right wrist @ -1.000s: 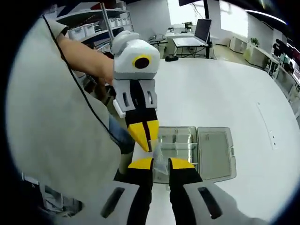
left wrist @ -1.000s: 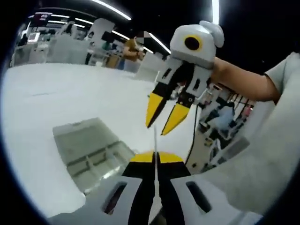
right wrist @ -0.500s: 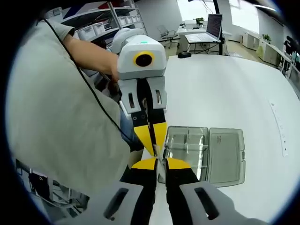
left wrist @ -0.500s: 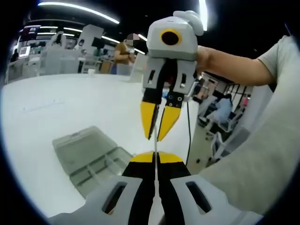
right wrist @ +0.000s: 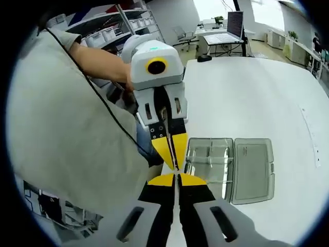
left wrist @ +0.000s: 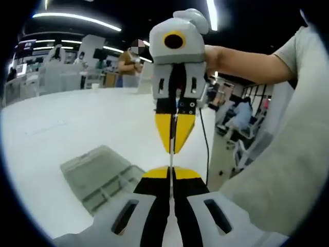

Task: Insert the divider into the dual guide fixture by aligning both edges with the guide slots and pushing it downward to the bottom, including one-sided entry, uneven engagement, binding, and posture correction.

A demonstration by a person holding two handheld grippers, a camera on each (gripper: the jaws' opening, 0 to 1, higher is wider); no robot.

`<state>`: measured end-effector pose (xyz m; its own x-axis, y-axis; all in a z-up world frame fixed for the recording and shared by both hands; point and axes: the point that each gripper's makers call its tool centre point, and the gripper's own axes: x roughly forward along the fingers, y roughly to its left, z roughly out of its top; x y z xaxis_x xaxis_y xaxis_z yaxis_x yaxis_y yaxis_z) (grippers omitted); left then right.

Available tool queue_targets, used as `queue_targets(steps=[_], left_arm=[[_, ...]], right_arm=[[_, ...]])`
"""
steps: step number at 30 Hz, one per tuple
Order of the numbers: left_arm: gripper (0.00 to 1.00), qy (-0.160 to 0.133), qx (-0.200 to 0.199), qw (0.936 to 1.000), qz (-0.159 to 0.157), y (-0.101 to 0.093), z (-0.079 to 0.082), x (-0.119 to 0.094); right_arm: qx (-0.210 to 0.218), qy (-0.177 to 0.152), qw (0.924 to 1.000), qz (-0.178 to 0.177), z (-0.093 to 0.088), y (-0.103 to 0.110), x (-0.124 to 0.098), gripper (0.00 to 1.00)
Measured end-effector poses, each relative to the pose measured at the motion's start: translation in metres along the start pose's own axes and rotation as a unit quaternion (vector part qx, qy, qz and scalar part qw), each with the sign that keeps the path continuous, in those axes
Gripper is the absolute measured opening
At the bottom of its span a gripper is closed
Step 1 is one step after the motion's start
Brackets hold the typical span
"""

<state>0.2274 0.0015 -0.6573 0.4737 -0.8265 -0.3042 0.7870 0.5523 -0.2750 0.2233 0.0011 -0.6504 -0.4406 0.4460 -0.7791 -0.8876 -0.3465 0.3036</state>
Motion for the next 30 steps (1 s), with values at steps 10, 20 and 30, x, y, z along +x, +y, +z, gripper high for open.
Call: queue_targets(steps=[10, 20, 30], left_arm=[[0.02, 0.001, -0.008, 1.0, 0.004, 0.004, -0.003, 0.001], [0.05, 0.012, -0.011, 0.9997, 0.018, 0.009, -0.009, 0.002], [0.27, 0.02, -0.018, 0.998, 0.058, 0.018, -0.017, -0.009]], right_arm=[[0.068, 0.025, 0.9973, -0.013, 0.0, -0.001, 0.002, 0.0], [0.105, 0.05, 0.9929, -0.024, 0.0, -0.004, 0.007, 0.0], [0.107, 0.07, 0.9906, -0.048, 0.002, -0.018, 0.012, 0.0]])
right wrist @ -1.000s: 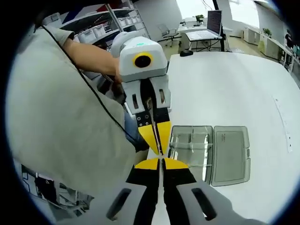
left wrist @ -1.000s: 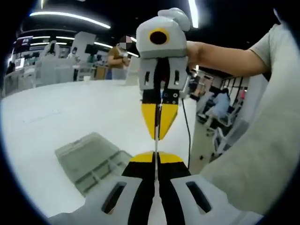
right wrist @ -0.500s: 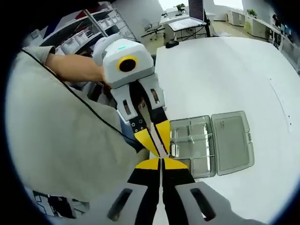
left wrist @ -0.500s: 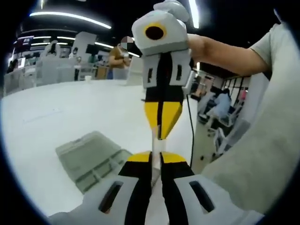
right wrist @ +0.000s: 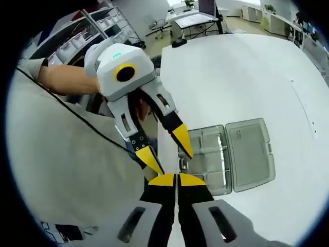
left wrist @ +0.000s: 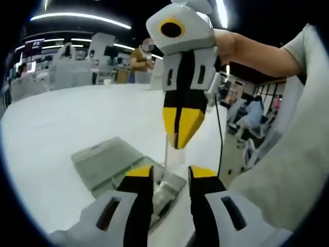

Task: Insert the divider into the dual guide fixture by aligning both edges with the guide slots and pushing it downward to the bottom, including one-sided entry, uneven engagement, binding, and posture correction.

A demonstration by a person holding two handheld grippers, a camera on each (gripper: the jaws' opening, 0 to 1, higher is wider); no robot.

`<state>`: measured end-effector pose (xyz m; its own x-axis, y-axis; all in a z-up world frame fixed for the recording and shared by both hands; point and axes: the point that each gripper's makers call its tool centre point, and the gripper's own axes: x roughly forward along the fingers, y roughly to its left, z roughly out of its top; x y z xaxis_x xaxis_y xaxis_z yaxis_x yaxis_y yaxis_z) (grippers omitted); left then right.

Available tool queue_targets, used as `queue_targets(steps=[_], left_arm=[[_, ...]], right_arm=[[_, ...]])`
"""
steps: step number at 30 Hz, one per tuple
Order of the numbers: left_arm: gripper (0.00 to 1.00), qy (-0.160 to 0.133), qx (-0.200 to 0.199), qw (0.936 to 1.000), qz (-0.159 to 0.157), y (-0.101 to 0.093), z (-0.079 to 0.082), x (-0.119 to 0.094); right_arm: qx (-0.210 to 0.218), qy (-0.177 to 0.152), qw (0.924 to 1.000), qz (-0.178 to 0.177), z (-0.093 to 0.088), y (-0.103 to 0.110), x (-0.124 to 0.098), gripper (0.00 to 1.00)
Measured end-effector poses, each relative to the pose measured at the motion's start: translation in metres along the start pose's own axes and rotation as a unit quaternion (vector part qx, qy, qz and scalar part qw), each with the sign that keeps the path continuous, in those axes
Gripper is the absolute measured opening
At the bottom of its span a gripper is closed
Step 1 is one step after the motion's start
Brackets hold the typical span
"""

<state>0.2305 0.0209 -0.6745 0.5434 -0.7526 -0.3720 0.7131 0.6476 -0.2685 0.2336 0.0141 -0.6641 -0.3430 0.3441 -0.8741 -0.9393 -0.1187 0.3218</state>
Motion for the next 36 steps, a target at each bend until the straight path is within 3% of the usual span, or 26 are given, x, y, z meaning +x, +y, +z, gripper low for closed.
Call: queue_targets(steps=[14, 18, 27, 36], left_arm=[[0.48, -0.009, -0.022, 0.9979, 0.06, 0.014, -0.001, -0.023], [0.52, -0.017, -0.031, 0.9971, 0.067, 0.015, 0.001, -0.026], [0.66, -0.005, -0.027, 0.996, 0.084, 0.02, -0.006, -0.028], [0.72, 0.006, -0.031, 0.9957, 0.088, 0.02, -0.014, -0.026]], right_arm=[[0.01, 0.039, 0.9987, -0.033, -0.002, -0.018, 0.011, 0.0], [-0.001, 0.052, 0.9976, -0.047, -0.002, -0.021, 0.015, 0.0], [-0.025, 0.085, 0.9934, -0.073, -0.007, -0.028, 0.021, 0.0], [-0.028, 0.092, 0.9923, -0.078, -0.007, -0.032, 0.03, 0.0]])
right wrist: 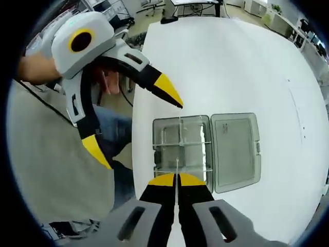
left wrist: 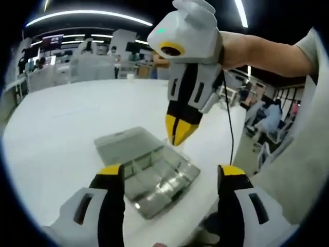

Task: Insert the divider into the dual guide fixture by aligning both edges with the guide slots and pushing it downward to the bottom, including one-sided entry, uneven engagement, binding, and posture correction.

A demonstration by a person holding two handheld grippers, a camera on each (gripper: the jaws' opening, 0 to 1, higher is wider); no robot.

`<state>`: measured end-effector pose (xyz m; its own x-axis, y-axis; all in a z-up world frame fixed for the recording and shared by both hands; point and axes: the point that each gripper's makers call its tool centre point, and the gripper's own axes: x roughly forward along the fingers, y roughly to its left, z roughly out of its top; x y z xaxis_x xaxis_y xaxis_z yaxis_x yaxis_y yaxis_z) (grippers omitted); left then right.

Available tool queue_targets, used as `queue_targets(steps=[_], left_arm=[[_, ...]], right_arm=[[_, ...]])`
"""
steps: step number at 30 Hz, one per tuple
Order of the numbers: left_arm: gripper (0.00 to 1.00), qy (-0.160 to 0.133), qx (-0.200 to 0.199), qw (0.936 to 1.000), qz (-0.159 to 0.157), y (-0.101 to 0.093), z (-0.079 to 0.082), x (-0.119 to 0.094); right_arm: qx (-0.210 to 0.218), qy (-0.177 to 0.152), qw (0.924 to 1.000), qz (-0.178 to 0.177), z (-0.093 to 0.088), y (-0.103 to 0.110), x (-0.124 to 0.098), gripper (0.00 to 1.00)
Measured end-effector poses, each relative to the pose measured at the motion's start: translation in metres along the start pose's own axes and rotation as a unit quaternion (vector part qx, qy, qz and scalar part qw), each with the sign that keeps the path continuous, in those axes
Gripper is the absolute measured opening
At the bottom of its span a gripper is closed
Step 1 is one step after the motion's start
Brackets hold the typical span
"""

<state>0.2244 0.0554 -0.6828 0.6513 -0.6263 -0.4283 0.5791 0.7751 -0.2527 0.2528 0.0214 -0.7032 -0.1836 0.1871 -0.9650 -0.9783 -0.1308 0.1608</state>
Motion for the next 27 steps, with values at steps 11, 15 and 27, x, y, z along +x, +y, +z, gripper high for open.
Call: queue_targets(steps=[11, 15, 27], left_arm=[[0.75, 0.004, 0.001, 1.0, 0.002, -0.001, -0.005, 0.001], [0.75, 0.006, -0.003, 1.0, 0.004, 0.001, -0.006, 0.0], [0.75, 0.005, -0.009, 0.9999, 0.008, 0.007, -0.008, -0.001]], right_arm=[[-0.014, 0.009, 0.9999, -0.005, 0.005, -0.004, 0.016, 0.0], [-0.017, 0.01, 0.9998, -0.007, 0.007, -0.008, 0.019, 0.0], [-0.021, 0.008, 0.9997, 0.002, 0.012, -0.009, 0.03, 0.0]])
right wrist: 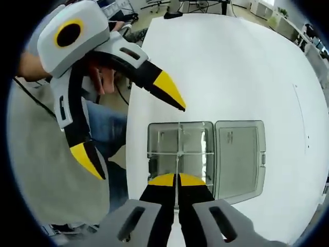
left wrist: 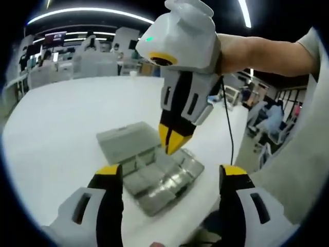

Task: Insert the divider into the dual guide fixture by aligning both edges with the guide slots and pushing it downward to the bottom, including one-sided entry, uneven engagement, binding, and posture correction.

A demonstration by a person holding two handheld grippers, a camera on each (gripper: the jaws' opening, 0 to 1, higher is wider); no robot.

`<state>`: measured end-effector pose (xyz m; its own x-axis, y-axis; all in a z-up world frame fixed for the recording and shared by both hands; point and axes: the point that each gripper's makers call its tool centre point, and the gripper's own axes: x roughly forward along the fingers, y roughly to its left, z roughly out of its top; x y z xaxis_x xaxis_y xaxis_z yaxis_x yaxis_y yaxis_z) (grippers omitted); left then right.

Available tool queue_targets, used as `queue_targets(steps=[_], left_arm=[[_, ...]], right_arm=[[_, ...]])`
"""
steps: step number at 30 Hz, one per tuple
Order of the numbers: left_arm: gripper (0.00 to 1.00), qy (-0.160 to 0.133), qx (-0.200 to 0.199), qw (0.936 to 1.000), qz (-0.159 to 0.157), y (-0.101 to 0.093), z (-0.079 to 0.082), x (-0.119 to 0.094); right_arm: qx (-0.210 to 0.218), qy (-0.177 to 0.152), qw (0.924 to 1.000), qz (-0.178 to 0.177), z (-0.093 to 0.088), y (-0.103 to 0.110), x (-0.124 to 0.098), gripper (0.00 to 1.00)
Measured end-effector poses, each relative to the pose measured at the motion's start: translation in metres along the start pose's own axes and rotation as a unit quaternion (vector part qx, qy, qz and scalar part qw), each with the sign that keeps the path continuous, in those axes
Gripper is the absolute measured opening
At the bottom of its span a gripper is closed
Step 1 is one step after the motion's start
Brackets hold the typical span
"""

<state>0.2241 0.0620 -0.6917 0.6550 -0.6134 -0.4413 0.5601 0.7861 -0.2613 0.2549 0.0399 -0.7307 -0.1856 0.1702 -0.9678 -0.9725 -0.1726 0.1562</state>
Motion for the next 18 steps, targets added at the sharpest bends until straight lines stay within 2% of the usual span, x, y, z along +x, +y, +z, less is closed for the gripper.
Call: queue_targets(steps=[18], left_arm=[[0.74, 0.003, -0.008, 0.9999, 0.006, 0.0058, -0.0022, -0.001]], right_arm=[[-0.004, 0.004, 1.0, 0.004, -0.001, -0.0026, 0.0098, 0.0]])
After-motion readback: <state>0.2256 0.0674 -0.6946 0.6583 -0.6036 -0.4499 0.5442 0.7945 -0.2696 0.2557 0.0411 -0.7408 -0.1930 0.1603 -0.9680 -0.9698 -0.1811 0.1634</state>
